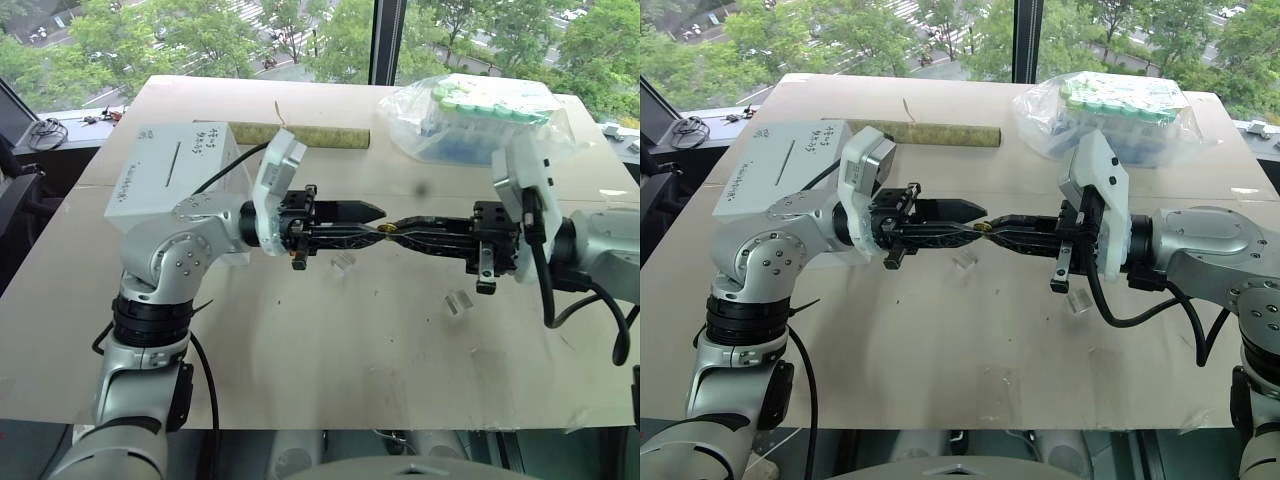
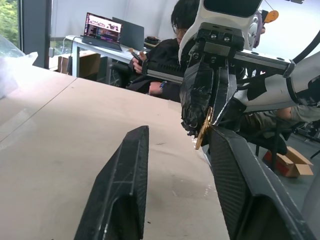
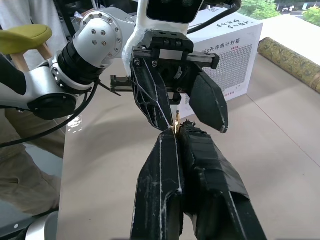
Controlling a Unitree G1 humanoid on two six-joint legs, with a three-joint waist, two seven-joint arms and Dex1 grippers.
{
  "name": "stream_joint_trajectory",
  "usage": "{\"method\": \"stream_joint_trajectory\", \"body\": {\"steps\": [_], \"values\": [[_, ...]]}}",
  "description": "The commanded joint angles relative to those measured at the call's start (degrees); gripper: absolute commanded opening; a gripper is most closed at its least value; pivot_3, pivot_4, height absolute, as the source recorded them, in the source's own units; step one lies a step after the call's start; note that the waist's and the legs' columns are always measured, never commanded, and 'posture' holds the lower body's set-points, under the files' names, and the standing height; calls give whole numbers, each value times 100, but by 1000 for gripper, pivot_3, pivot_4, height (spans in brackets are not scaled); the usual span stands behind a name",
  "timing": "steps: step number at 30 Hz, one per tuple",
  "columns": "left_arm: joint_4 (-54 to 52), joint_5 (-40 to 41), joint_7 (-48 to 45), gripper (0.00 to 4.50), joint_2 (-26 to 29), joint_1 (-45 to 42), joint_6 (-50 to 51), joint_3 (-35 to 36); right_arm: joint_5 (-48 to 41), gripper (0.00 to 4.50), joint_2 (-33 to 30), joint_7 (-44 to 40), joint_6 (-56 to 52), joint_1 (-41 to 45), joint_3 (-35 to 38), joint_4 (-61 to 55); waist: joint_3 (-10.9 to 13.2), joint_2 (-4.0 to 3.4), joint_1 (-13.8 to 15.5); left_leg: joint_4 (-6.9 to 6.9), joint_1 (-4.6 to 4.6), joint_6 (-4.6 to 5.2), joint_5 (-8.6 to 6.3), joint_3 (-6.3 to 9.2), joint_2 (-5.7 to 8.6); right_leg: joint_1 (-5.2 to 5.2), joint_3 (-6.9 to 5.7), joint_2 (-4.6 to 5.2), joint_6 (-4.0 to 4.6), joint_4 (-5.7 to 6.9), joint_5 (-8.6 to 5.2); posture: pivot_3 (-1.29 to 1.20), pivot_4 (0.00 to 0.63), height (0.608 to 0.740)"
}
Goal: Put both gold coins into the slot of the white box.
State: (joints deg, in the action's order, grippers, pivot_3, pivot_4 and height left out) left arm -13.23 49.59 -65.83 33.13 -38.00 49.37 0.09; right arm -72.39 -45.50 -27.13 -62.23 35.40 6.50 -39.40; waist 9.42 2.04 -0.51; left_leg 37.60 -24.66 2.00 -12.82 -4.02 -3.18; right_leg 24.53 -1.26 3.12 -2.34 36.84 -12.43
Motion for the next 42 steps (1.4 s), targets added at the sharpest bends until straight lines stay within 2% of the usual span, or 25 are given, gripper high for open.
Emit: {"method": "stream_joint_trajectory", "body": {"steps": [1, 3, 5, 20, 21, 22, 23, 25, 30, 34, 36, 38, 42], "values": [[-208, 86, -93, 1605, -94, -107, -88, -126, -127, 0, -5, 2, 171, 126, -31, -125, 0, 0, 0, 0, 0, 0, 0, 0, 0, 0, 0, 0, 0, 0, 0, 0, 150, 740], [-218, 122, -120, 1081, -112, -115, -53, -148, -127, 0, -2, 4, 175, 128, -38, -127, 0, 0, 0, 0, 0, 0, 0, 0, 0, 0, 0, 0, 0, 0, 0, 0, 150, 740], [-223, 139, -140, 34, -125, -116, -26, -151, -130, 0, -3, 8, 182, 129, -44, -127, 0, 0, 0, 2, 0, 0, 0, -1, 0, 0, 0, 0, 0, 0, 0, 0, 150, 740], [-250, 197, -114, 34, -120, -37, -5, -28, 151, 0, 98, -78, 448, 6, -48, -124, 0, 0, 0, 5, -1, 0, 0, 0, 0, 0, 0, 0, 0, 2, 0, 0, 150, 740], [-256, 204, -105, 0, -117, -27, 0, -12, 156, 606, 95, -121, 472, -15, -35, -103, 0, 0, 0, 6, -1, 0, 0, 0, 0, 0, 1, 0, 0, 2, 0, 0, 150, 740], [-261, 210, -100, 0, -115, -21, 4, -2, 173, 802, 87, -155, 489, -27, -32, -98, 0, 0, 1, 7, -1, 0, 0, 0, 0, -1, 1, 0, 0, 3, 0, 0, 150, 740], [-275, 238, -78, 0, -107, -4, 21, 27, 180, 1200, 83, -174, 516, -44, -9, -93, 0, 0, 3, 7, -1, 0, 0, 0, 0, -1, 1, 0, 0, 3, 0, 0, 150, 740], [-310, 288, -28, 0, -90, 29, 44, 75, 145, 2219, 62, -200, 565, -67, 59, -76, 0, 0, 4, 10, -3, 0, 0, 1, -1, -1, 0, 0, 0, 3, 0, 0, 150, 740], [-382, 403, 219, 0, -48, 136, 44, 234, 300, 4378, -173, -314, 692, -255, 276, -88, 0, 0, 6, 15, -2, 0, 0, 1, -1, -1, 1, 0, 0, 6, 0, 0, 150, 740], [-504, 462, 620, 0, 30, 273, 24, 536, 928, 4487, -714, -737, 1056, -820, 681, -227, 0, 0, 38, 20, -5, 1, -1, 0, -1, -2, 1, 0, -1, 6, 0, 0, 150, 740], [-624, 438, 1126, 0, -11, 333, -50, 795, 1410, 4487, -981, -1158, 1469, -1265, 983, -333, 0, 1, 53, 22, -4, 1, -1, 0, -1, -2, 1, 0, -1, 6, 0, 0, 150, 740], [-842, 303, 1891, 0, -136, 351, -175, 1089, 1764, 4487, -1046, -1375, 1871, -1664, 1422, -298, -1, 1, 74, 24, -3, 1, -1, 1, -2, -5, 1, 0, -1, 6, 0, 0, 150, 740], [-1518, -602, 3768, 0, -281, 265, -278, 1329, 1904, 4487, -686, -2024, 2677, -2445, 2503, 2, -1, 2, 133, 37, 0, 0, -1, 4, -2, -16, -3, -1, -3, 7, 1, 0, 150, 740]]}}
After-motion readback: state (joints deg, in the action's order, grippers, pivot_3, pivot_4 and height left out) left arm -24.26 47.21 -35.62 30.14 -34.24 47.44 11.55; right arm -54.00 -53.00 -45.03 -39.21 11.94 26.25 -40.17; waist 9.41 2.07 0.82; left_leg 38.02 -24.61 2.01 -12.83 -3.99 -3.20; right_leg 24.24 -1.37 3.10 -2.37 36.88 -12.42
